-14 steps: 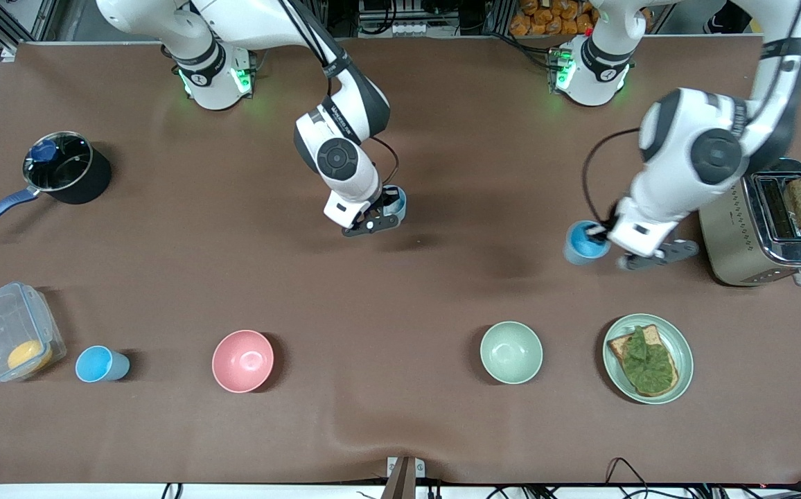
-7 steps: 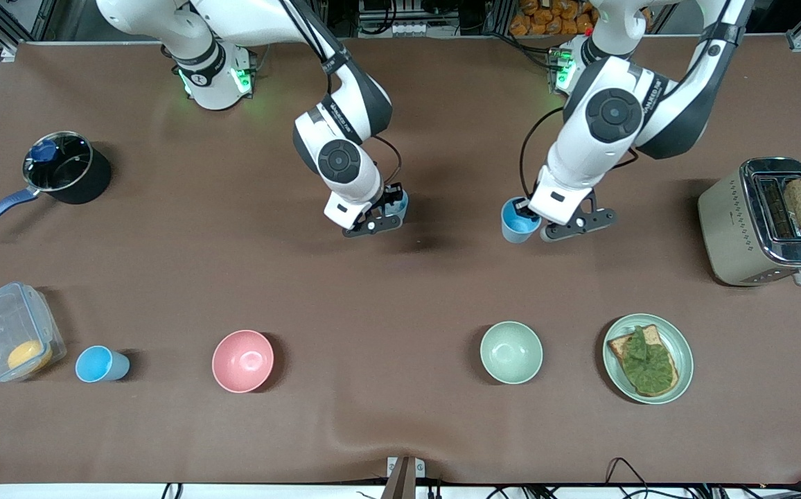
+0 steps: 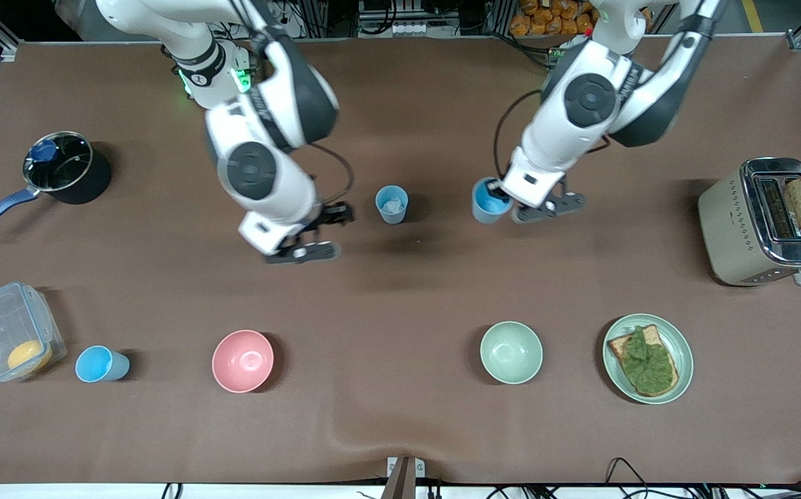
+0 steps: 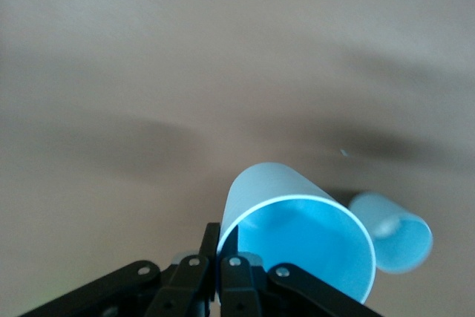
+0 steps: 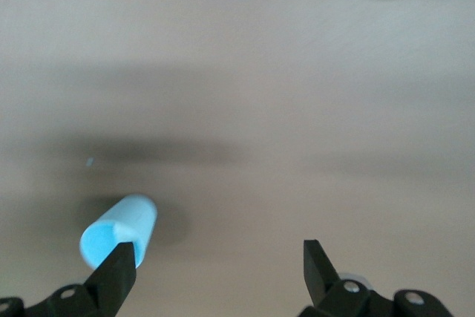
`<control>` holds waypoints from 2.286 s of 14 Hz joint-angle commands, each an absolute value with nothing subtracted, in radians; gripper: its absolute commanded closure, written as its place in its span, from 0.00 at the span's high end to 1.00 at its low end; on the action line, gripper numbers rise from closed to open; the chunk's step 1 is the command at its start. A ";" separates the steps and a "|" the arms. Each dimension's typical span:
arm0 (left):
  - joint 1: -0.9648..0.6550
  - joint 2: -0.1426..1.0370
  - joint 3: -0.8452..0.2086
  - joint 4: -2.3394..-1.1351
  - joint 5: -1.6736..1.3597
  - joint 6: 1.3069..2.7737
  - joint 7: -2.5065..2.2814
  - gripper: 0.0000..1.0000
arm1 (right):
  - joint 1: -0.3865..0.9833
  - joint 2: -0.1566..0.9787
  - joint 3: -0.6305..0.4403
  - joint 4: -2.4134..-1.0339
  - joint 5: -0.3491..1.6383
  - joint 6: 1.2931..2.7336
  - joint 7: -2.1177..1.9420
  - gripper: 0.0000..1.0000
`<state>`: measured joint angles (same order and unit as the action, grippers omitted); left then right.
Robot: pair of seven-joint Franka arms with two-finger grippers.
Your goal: Stack blue cups with both arms
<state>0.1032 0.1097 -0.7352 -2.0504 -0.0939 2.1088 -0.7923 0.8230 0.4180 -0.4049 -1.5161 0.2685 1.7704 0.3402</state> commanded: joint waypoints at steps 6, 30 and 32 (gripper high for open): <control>-0.151 0.449 -0.782 -1.807 0.148 2.132 -1.151 0.00 | 0.818 0.356 -0.806 -1.437 0.270 1.726 0.014 1.00; -0.261 0.663 -0.747 -1.695 0.304 2.118 -1.324 0.00 | 0.075 -0.008 -0.137 -1.627 0.059 1.641 0.026 1.00; -0.261 0.666 -0.744 -1.686 0.304 2.118 -1.316 0.95 | 0.039 -0.050 -0.095 -1.695 0.046 1.684 0.026 1.00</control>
<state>-0.2508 0.6607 -0.7475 -1.7078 0.2736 2.1256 -1.2983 0.0929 0.0283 -0.1630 -1.5895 0.0747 1.6347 0.0149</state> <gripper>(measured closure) 0.916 0.000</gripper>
